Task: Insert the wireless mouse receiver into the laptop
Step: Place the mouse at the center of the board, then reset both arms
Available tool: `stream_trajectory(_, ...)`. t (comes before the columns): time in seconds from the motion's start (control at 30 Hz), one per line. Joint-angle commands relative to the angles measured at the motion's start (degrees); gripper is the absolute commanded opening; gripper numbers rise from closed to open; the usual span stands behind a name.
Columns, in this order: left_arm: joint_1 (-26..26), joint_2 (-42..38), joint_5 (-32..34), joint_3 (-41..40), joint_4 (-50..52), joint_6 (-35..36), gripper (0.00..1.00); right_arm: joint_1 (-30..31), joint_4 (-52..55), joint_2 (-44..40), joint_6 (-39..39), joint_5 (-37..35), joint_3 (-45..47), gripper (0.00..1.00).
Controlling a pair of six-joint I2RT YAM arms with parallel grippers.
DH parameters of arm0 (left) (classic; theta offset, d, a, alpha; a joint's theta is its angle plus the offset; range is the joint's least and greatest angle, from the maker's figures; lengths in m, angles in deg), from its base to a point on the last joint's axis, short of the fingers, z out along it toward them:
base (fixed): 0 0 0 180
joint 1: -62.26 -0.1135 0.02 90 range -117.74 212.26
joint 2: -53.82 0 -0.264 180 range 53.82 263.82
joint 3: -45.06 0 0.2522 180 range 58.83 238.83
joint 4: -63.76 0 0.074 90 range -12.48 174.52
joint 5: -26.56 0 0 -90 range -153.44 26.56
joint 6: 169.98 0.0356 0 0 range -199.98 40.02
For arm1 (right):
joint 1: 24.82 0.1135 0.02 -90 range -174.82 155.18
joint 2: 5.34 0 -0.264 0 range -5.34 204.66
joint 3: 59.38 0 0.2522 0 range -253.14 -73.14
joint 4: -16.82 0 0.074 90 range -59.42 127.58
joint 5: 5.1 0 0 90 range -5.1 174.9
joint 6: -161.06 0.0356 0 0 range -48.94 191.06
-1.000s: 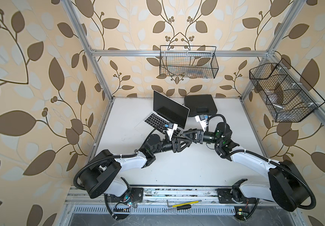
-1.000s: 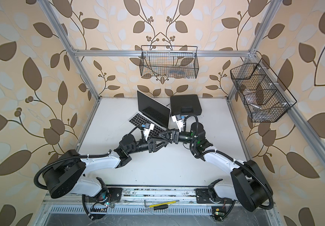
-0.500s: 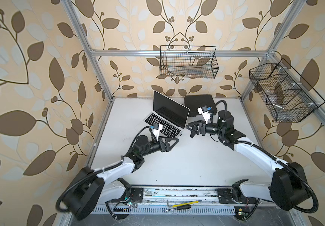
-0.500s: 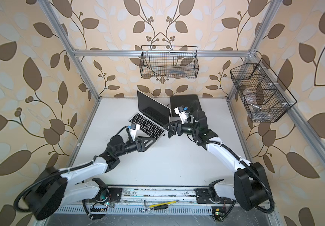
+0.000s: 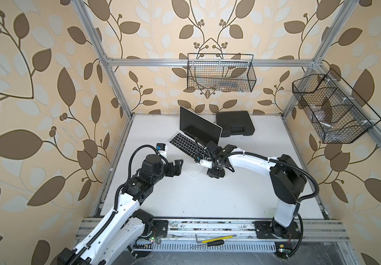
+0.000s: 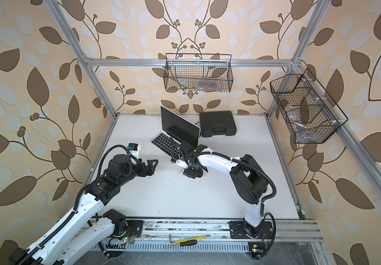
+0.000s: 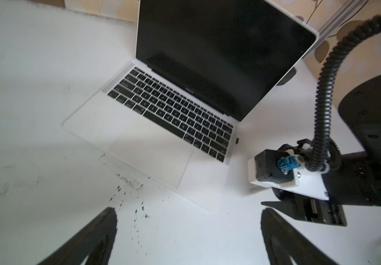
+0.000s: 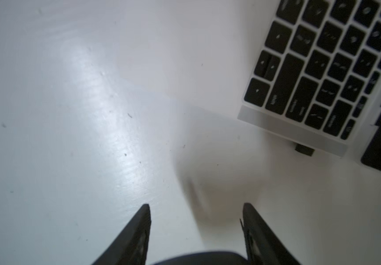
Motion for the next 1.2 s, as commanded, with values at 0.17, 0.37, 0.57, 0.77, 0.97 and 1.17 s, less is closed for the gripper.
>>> stream_trajectory(0.17, -2.19, 1.73, 9.76, -0.02, -1.22, 1.08, 0.99, 2.31, 3.04, 2.23, -1.94, -1.50, -1.46, 0.51)
stream_trajectory(0.37, -5.19, 5.03, 17.17, -0.72, -7.83, 3.28, 0.99, 1.44, -2.47, -3.64, 2.78, 1.68, 3.94, 1.00)
stream_trajectory(0.57, -12.17, 7.82, 21.05, -2.46, -18.58, 6.33, 0.99, -5.49, -14.19, -21.06, 13.72, 6.63, 15.69, 1.00)
stream_trajectory(0.77, -20.90, 12.94, 22.44, -10.39, -34.68, 12.12, 0.99, -30.22, -37.01, -47.97, 32.13, 1.94, 39.62, 1.00)
stream_trajectory(0.97, -23.19, 28.09, 11.22, -15.04, -54.33, 17.28, 0.99, -51.27, -60.60, -62.62, 32.98, -1.04, 63.16, 1.00)
stream_trajectory(1.17, -23.30, 30.94, 2.45, -13.59, -52.57, 19.84, 0.99, -53.87, -92.59, -51.93, 30.54, 4.15, 73.52, 1.00)
